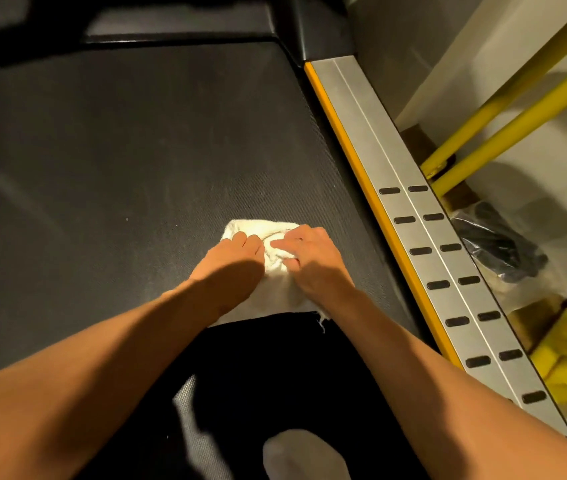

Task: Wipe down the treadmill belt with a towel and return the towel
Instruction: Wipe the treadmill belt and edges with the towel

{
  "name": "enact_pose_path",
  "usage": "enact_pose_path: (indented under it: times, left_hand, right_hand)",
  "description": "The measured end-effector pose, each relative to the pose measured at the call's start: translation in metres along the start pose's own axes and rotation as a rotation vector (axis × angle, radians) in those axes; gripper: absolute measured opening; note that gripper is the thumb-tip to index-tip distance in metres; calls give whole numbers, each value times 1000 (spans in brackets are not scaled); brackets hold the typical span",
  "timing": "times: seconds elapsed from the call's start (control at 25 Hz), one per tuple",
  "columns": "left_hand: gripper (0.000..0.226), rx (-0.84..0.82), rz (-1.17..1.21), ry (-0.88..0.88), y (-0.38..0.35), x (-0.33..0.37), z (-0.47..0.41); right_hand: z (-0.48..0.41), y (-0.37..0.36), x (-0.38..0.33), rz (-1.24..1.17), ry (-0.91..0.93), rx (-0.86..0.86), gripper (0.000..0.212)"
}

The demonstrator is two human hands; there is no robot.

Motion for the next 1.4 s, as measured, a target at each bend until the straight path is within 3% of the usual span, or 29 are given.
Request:
enact_pose_path:
  times: [0.12, 0.24, 0.36, 0.52, 0.68, 0.88, 1.04, 1.16, 1.24, 1.4]
  left_hand:
    - [19, -33, -34, -77, -3, 21, 2]
    - [20, -48, -9, -44, -12, 33, -20]
    - [21, -83, -4, 4, -7, 12, -35]
    - [29, -135, 71, -98, 1, 24, -26]
    - [17, -108, -59, -187, -3, 43, -51]
    - [31, -315, 134, 57, 14, 44, -73]
    - [39, -237, 86, -53, 16, 68, -55]
    - [35, -310, 194, 95, 20, 63, -64]
    - [35, -339, 267, 189, 24, 50, -73]
    - [39, -344, 228, 165, 24, 52, -67]
  right_hand:
    - [25, 11, 21, -69, 88, 121, 25]
    - [8, 29, 25, 2, -36, 27, 13]
    - [-6, 21, 21, 81, -107, -6, 19]
    - [34, 19, 34, -3, -33, 129, 24]
    - [30, 35, 56, 74, -139, 56, 19]
    - [26, 33, 49, 171, -212, 6, 26]
    - [53, 40, 70, 103, -140, 86, 18]
    - [31, 29, 72, 120, -224, 84, 23]
    - [19, 21, 61, 94, -201, 182, 29]
    - [41, 13, 59, 90, -193, 218, 25]
Point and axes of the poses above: each hand's wrist, its own z-axis away from the middle knuckle, its own y-axis out of the back of the hand, x = y × z, the point moved 1 cm from there along -z, towards the middle knuckle, and after that the axes turned 1 degree about x, right-handed, at the moved point
